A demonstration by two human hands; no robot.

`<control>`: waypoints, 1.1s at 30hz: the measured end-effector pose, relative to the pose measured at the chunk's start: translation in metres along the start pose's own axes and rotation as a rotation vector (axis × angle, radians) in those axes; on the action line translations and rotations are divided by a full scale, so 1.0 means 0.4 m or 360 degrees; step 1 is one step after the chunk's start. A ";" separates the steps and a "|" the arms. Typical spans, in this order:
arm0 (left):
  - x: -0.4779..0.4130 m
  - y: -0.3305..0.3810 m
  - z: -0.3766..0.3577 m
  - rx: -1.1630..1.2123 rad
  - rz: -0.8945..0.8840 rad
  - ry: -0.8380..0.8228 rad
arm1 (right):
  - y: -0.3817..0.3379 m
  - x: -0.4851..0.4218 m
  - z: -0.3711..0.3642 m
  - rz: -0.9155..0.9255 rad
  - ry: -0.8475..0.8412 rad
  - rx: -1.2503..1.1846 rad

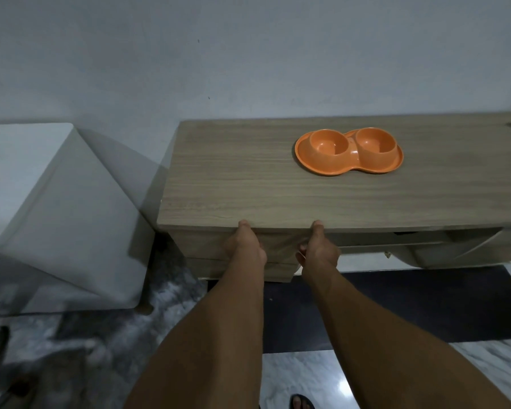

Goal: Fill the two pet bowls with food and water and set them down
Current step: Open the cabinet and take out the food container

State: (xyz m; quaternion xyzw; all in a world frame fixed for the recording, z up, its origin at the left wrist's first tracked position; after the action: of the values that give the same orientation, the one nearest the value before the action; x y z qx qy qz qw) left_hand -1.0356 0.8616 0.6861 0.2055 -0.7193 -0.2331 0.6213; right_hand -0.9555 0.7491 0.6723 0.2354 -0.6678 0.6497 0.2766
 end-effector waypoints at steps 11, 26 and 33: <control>0.011 -0.063 0.052 -0.0203 0.0094 0.0021 | 0.054 0.049 0.097 0.0351 0.0058 0.0456; 0.057 -0.179 0.115 -0.0522 -0.0145 0.0086 | 0.116 0.074 0.171 0.0288 -0.0239 0.0651; 0.028 -0.210 0.159 -0.0722 -0.0244 0.0242 | 0.143 0.111 0.211 -0.0052 -0.0505 0.0611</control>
State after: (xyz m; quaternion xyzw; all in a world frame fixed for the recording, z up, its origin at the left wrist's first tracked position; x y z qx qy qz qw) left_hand -1.0995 0.7923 0.6377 0.1317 -0.5821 -0.4189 0.6843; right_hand -1.0321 0.6696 0.6601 0.3934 -0.5634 0.7150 0.1290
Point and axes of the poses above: each hand's wrist, its own x-axis away from the middle knuckle, its own z-axis out of the back of the hand, y = z × x, the point moved 3 cm from there along -x, towards the middle knuckle, and after that the axes turned 6 degrees about -x, right-handed, at the moved point
